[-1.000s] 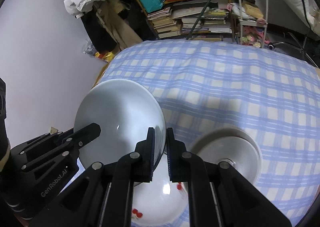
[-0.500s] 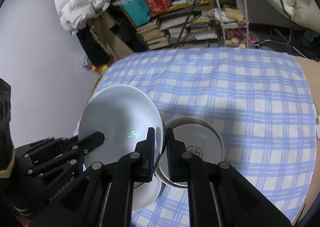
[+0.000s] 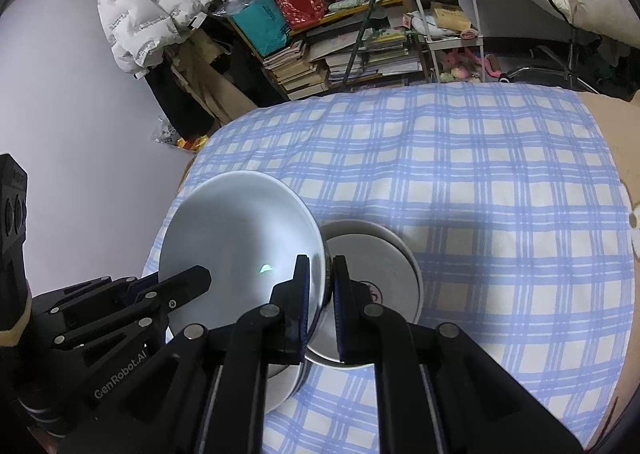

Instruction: Organize plates and bowls

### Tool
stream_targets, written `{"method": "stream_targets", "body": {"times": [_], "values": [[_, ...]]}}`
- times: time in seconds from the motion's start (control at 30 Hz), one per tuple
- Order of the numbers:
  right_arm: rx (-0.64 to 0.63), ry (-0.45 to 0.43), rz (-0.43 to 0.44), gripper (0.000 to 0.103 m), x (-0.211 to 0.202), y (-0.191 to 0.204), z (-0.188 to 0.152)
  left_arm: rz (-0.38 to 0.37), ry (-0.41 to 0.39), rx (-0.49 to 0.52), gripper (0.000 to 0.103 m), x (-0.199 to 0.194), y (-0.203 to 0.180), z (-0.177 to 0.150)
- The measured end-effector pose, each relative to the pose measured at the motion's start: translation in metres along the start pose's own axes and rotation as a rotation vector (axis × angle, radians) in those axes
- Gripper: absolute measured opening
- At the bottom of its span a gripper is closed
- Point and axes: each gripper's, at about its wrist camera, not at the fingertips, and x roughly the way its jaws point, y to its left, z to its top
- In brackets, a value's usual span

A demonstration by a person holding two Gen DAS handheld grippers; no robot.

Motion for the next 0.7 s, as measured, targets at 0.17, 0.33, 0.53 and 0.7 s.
{"method": "stream_targets", "body": {"times": [0.17, 0.33, 0.53, 0.7], "values": [[-0.001, 0.007, -0.011, 0.012, 0.002, -0.004, -0.001, -0.017, 0.004, -0.009, 0.010, 0.005, -0.001, -0.003], [0.013, -0.005, -0.007, 0.012, 0.007, -0.008, -0.007, -0.020, 0.018, -0.022, 0.010, 0.011, -0.001, -0.007], [0.003, 0.013, -0.023, 0.012, 0.015, -0.007, -0.010, -0.029, 0.032, -0.035, 0.010, 0.017, 0.002, -0.010], [-0.002, 0.032, -0.044, 0.012, 0.020, -0.010, -0.011, -0.030, 0.038, -0.030, 0.010, 0.023, 0.000, -0.011]]}}
